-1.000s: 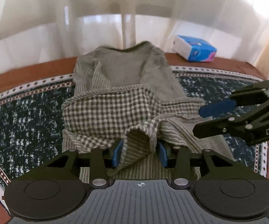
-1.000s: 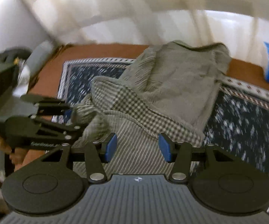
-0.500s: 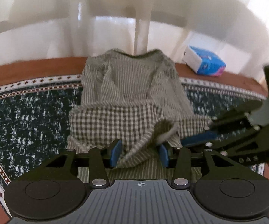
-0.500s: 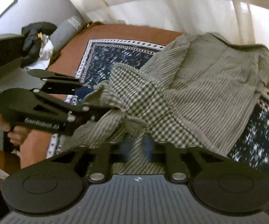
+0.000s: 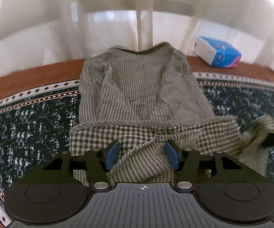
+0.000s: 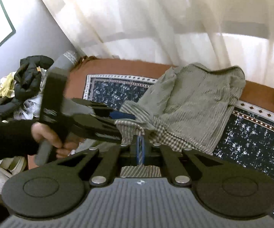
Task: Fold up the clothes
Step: 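Grasp the checked fold with the right gripper while the left gripper repositions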
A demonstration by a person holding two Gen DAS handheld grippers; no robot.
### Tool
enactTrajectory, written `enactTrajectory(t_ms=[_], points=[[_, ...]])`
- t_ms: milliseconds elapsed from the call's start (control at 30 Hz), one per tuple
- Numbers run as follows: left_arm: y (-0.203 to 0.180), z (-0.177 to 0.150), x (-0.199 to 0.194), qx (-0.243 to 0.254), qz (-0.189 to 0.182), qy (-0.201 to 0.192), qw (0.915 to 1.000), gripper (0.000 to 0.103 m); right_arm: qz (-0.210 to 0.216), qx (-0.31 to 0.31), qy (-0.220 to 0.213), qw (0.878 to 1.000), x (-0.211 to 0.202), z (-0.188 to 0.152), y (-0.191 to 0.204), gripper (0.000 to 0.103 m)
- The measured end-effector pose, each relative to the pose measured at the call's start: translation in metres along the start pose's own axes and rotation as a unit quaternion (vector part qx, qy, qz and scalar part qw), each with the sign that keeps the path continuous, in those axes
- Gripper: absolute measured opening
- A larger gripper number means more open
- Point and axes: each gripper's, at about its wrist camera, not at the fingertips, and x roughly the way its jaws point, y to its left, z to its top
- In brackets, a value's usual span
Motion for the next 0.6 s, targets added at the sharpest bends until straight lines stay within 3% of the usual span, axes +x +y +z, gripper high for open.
enactTrajectory(t_ms=[133,233,400,600], points=[[0.004,0.003,-0.007,-0.011,-0.009,-0.006,0.9999,0.071,0.003,-0.002,-0.008,1.0,-0.002,0.007,0.004,0.003],[0.021,0.006,-0.03,-0.046,-0.033,-0.028,0.998,0.071,0.003,-0.01,-0.012,1.0,-0.004,0.01,0.009,0.003],[0.045,0.006,-0.069,-0.08,-0.034,-0.061,0.9943,0.071,0.003,-0.02,-0.016,1.0,-0.003,0.018,0.014,0.003],[0.04,-0.024,-0.095,-0.101,-0.138,-0.038,0.9846,0.071,-0.004,-0.013,0.0,1.0,0.011,0.02,0.013,0.003]])
